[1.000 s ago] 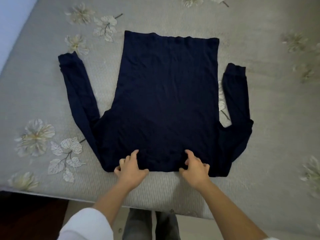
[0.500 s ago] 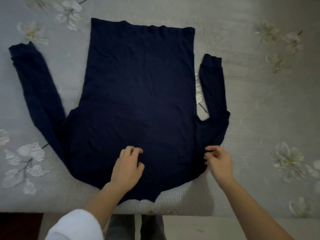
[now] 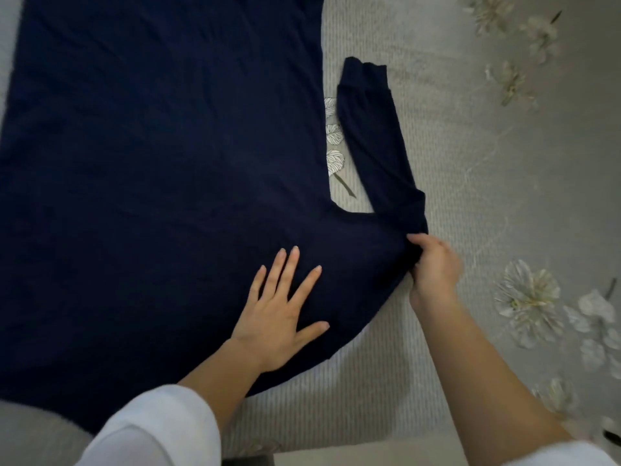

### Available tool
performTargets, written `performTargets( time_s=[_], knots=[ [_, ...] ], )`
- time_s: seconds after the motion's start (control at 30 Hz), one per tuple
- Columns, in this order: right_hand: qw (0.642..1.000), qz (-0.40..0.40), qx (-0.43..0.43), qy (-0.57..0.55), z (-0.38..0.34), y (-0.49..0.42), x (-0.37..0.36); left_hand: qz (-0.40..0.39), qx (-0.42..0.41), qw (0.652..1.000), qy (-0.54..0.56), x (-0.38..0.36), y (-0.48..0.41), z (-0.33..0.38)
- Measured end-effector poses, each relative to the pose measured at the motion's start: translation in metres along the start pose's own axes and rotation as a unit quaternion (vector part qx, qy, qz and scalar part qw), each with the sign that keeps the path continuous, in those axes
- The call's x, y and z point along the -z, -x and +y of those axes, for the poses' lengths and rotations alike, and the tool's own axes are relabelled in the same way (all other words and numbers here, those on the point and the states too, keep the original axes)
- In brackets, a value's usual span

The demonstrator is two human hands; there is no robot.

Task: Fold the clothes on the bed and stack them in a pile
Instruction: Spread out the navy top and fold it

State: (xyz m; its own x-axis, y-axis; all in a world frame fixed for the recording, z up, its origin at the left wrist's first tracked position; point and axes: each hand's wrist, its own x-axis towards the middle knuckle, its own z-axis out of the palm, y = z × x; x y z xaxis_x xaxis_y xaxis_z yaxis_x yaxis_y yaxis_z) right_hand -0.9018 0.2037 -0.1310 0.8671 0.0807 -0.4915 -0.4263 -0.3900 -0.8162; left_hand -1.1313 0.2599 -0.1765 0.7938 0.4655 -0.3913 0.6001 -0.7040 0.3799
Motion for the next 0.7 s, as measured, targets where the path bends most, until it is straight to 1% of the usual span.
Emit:
performTargets(
  time_s=[0.03, 0.1, 0.17, 0.2, 0.27, 0.33, 0.37, 0.4, 0.47, 0.5, 0.53, 0.57, 0.6, 0.63, 0.67, 0.7],
  knots=[
    [0.998, 0.037, -0.014, -0.055, 0.003, 0.001, 0.014, -0.009, 0.0, 1.0, 0.004, 0.001, -0.001, 0.0],
    [0.988, 0.092, -0.058, -0.113, 0.015, 0.007, 0.041, -0.022, 0.0, 1.0, 0.009, 0.005, -0.002, 0.001],
    [0.981, 0.112, -0.107, -0.116, 0.03, 0.015, 0.062, -0.029, 0.005, 1.0, 0.006, 0.007, -0.002, 0.002],
    [0.98, 0.103, -0.125, -0.119, 0.035, 0.017, 0.07, -0.03, 0.006, 1.0, 0.002, 0.008, -0.003, 0.003],
    [0.976, 0.043, -0.145, -0.156, 0.032, 0.012, 0.075, -0.028, 0.011, 1.0, 0.001, 0.008, -0.003, 0.004],
    [0.97, -0.048, -0.152, -0.184, 0.016, 0.002, 0.071, -0.029, 0.013, 0.999, -0.004, 0.008, -0.004, 0.005],
    [0.969, -0.092, -0.157, -0.165, 0.006, -0.005, 0.067, -0.03, 0.012, 0.999, -0.007, 0.008, -0.004, 0.005],
    [0.968, -0.138, -0.171, -0.123, -0.006, -0.009, 0.062, -0.032, 0.011, 0.999, -0.009, 0.008, -0.004, 0.005],
    [0.953, -0.216, -0.211, -0.012, -0.028, -0.014, 0.054, -0.035, 0.013, 0.999, -0.011, 0.009, -0.004, 0.005],
    [0.946, -0.238, -0.221, 0.012, -0.037, -0.015, 0.051, -0.037, 0.013, 0.999, -0.01, 0.01, -0.004, 0.005],
    [0.944, -0.247, -0.219, 0.009, -0.046, -0.014, 0.049, -0.039, 0.012, 0.999, -0.008, 0.011, -0.003, 0.005],
    [0.95, -0.237, -0.205, -0.018, -0.055, -0.012, 0.048, -0.041, 0.012, 0.999, -0.002, 0.011, -0.003, 0.005],
    [0.96, -0.203, -0.181, -0.068, -0.062, -0.008, 0.047, -0.041, 0.012, 0.999, 0.004, 0.011, -0.003, 0.005],
    [0.97, -0.143, -0.146, -0.129, -0.067, -0.005, 0.045, -0.04, 0.012, 0.999, 0.008, 0.011, -0.003, 0.004],
    [0.976, -0.066, -0.098, -0.185, -0.073, 0.001, 0.042, -0.039, 0.009, 0.999, 0.008, 0.012, -0.002, 0.004],
    [0.977, 0.011, -0.036, -0.21, -0.079, 0.009, 0.037, -0.039, 0.004, 0.999, 0.007, 0.013, -0.001, 0.003]
  ],
)
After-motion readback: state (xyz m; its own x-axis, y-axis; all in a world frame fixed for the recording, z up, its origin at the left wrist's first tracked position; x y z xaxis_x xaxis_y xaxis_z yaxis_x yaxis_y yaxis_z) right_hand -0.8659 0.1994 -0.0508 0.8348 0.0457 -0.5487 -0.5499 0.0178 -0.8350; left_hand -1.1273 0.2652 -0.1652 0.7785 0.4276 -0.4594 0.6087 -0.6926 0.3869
